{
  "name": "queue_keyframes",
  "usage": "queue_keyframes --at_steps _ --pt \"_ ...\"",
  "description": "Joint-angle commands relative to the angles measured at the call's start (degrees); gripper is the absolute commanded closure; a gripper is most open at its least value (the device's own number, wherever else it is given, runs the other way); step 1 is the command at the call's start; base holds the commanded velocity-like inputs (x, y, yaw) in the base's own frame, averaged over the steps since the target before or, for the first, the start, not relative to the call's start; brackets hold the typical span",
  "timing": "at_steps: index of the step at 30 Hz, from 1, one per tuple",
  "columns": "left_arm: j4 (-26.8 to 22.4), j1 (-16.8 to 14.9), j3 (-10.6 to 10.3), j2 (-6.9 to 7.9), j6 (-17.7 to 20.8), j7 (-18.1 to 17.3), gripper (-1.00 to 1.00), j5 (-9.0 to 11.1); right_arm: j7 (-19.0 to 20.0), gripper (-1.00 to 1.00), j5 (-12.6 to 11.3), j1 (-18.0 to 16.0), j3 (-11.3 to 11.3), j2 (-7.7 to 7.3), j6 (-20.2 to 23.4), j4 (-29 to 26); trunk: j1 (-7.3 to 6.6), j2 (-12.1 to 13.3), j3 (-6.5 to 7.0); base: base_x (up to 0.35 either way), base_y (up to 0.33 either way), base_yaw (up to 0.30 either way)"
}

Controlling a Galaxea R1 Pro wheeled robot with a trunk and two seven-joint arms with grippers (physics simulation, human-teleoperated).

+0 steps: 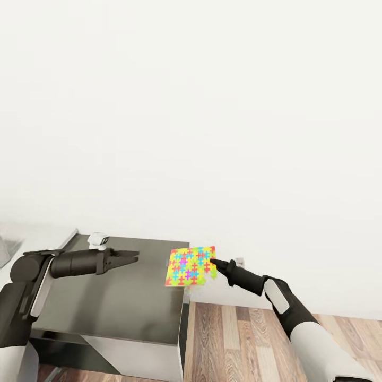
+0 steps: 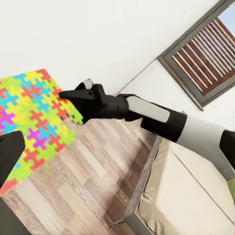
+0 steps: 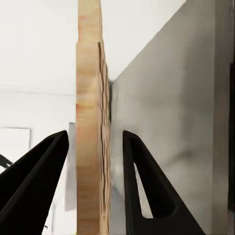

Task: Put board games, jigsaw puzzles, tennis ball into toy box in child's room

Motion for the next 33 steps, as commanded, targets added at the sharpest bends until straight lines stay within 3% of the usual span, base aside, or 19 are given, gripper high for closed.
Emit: queue_keyframes --at_steps 1,6,16,29,33 --pt "0.0 -0.03 -0.01 0.01 0.6 -0.17 -1.0 0.05 1.19 1.0 0.26 -0.15 -1.44 -1.03 0.21 0.01 -0.22 0.38 0.12 0.0 0.0 0.0" --pt "0.0 -0.02 -0.09 -0.02 0.6 -0.17 -1.0 0.09 4.65 1.0 0.18 -0.3 -2.97 -4.99 0.57 0.01 -1.32 2.38 1.02 0.0 0.0 0.0" --pt "0.0 0.0 -0.1 -0.02 0.6 -0.15 -1.0 0.09 11.63 1.0 0.32 -0.27 -3.18 -8.94 0.35 -0.04 -3.52 6.39 2.82 0.0 0.0 0.0" --pt "-0.03 0.07 -0.1 -0.02 0.6 -0.21 -1.0 0.09 12.75 1.0 0.3 -0.23 -3.02 -9.45 0.14 -0.17 -6.37 11.61 6.16 0.0 0.0 0.0" --pt "0.0 0.07 -0.1 -0.02 0.6 -0.21 -1.0 0.09 14.94 1.0 0.58 -0.23 -3.0 -9.44 -1.02 -0.18 -7.25 13.21 7.25 0.0 0.0 0.0"
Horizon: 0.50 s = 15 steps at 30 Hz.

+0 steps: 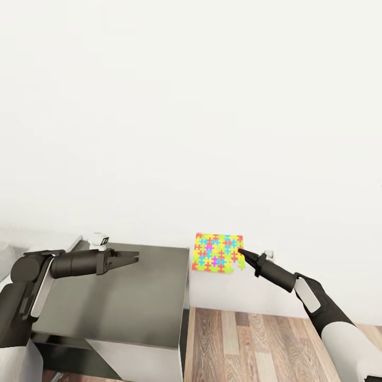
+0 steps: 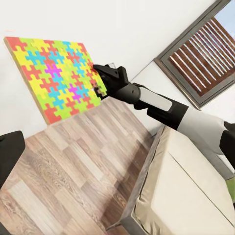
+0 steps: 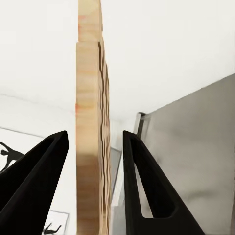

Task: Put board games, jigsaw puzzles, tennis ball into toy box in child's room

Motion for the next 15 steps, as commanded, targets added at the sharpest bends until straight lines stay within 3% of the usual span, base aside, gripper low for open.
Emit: queue_keyframes --at_steps 1,11,15 --pt "0.0 -0.04 0.0 0.02 0.6 -0.17 -1.0 0.03 0.5 1.0 0.0 -0.04 -0.03 0.0 -0.62 0.02 -0.21 0.36 0.21 0.0 0.0 0.0" --pt "-0.09 0.02 0.0 0.02 0.6 -0.17 -1.0 0.11 1.82 1.0 0.2 -0.04 0.05 0.06 -2.74 0.02 -2.41 4.37 2.93 -0.004 0.0 0.0" --pt "-0.09 0.05 -0.04 0.02 0.6 -0.17 -1.0 0.11 1.94 1.0 0.2 -0.04 0.06 0.01 -2.76 0.02 -3.29 5.98 4.02 -0.183 0.0 0.0"
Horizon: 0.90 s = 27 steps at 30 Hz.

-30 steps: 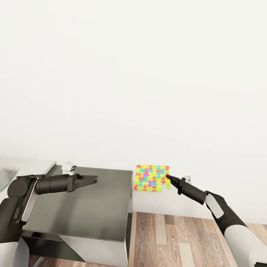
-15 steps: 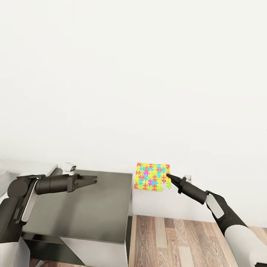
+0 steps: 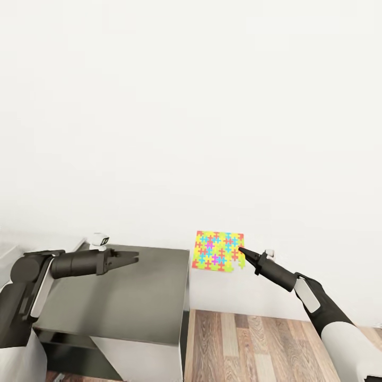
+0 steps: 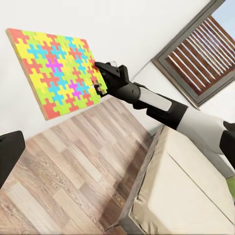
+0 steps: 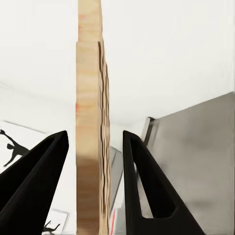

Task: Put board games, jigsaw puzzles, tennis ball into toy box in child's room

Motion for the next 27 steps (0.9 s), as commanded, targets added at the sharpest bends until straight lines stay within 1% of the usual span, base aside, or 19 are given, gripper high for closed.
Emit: queue_keyframes --at_steps 1,5,13,15,17,19,22,26,27 --pt "-0.06 -0.04 -0.07 0.01 0.6 -0.16 -1.0 0.03 0.1 1.0 -0.17 -0.03 -0.05 -0.01 0.32 0.02 -0.24 0.35 0.2 -0.227 0.0 0.0" --pt "-0.16 -0.03 -0.12 0.01 0.6 -0.16 -1.0 0.03 0.15 1.0 -0.17 -0.03 -0.04 -0.01 0.32 0.02 -1.12 1.96 1.29 -0.09 0.0 0.0" --pt "-0.18 -0.03 -0.15 0.01 0.6 -0.24 -1.0 0.03 0.2 1.0 -0.17 0.01 -0.11 -0.01 0.28 0.02 -2.87 5.16 3.47 -0.009 0.0 0.0" --pt "-0.18 0.0 -0.15 0.01 0.6 -0.25 -1.0 0.03 0.78 1.0 -0.17 0.18 -0.17 -0.06 0.26 0.02 -3.31 5.97 4.01 0.0 0.0 0.0" --pt "-0.18 0.03 -0.14 0.01 0.6 -0.39 -1.0 0.04 2.25 1.0 -0.09 0.26 -0.19 -0.05 0.14 0.02 -3.75 6.77 4.56 0.0 0.0 0.0" --pt "-0.18 0.08 -0.1 0.01 0.6 -1.43 -1.0 0.03 3.35 1.0 -0.03 0.29 -0.2 -0.07 -0.12 0.02 -4.19 7.57 5.1 0.0 0.0 0.0" --pt "-0.18 0.13 -0.07 0.01 0.6 -3.35 -1.0 0.03 3.92 1.0 0.0 0.31 -0.21 -0.09 -0.25 0.02 -4.85 8.77 5.92 0.0 0.0 0.0" --pt "-0.18 0.17 -0.07 0.06 0.6 -4.24 -1.0 0.03 4.1 1.0 0.01 0.32 -0.21 -0.1 -0.29 0.02 -5.73 10.38 7.01 0.0 0.0 0.0" --pt "-0.18 0.16 -0.07 0.08 0.6 -4.29 -1.0 0.03 4.11 1.0 0.01 0.32 -0.21 -0.1 -0.29 0.02 -5.73 10.38 7.1 0.0 0.0 0.0"
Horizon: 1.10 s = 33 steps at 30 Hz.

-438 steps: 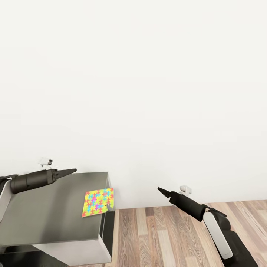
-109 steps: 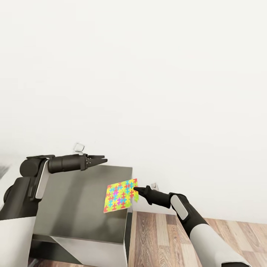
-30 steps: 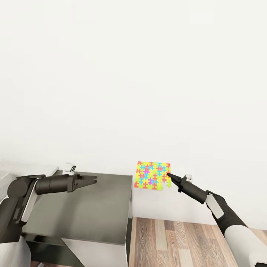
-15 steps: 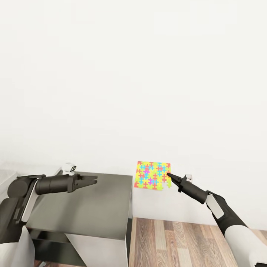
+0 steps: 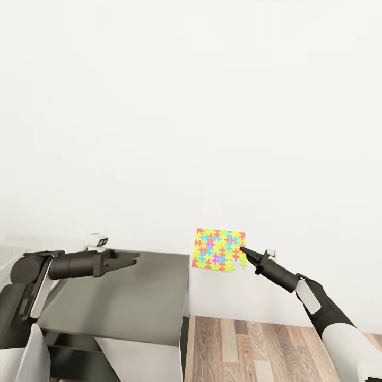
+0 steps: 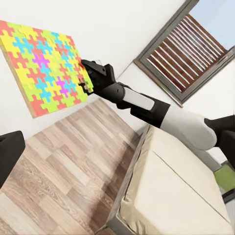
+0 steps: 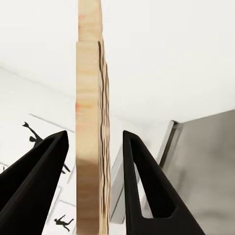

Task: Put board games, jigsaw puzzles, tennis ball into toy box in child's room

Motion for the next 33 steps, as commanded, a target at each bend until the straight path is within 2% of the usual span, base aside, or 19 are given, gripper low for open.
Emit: queue_keyframes --at_steps 1,7,23,33 --pt "-0.01 -0.02 -0.01 0.03 0.61 -0.25 -1.0 -0.03 0.07 1.0 -0.25 -0.05 0.0 -0.01 0.37 0.02 0.03 -0.1 -0.02 0.0 0.0 0.0" --pt "0.01 0.12 -0.01 0.04 0.61 -1.27 -1.0 -0.03 0.14 1.0 -0.25 -0.02 0.0 -0.01 0.37 0.02 0.03 -0.1 0.54 0.0 0.0 0.0" --pt "0.12 0.37 0.08 0.04 0.61 -1.27 -1.0 -0.07 0.15 1.0 -0.48 0.04 -0.03 -0.01 0.37 0.08 0.03 -0.1 2.02 -0.053 0.036 0.03" --pt "0.16 0.37 0.08 0.04 0.61 -1.27 -1.0 -0.08 0.06 1.0 -0.45 0.02 -0.05 -0.01 0.4 0.02 0.03 -0.1 2.18 -0.002 0.001 0.025"
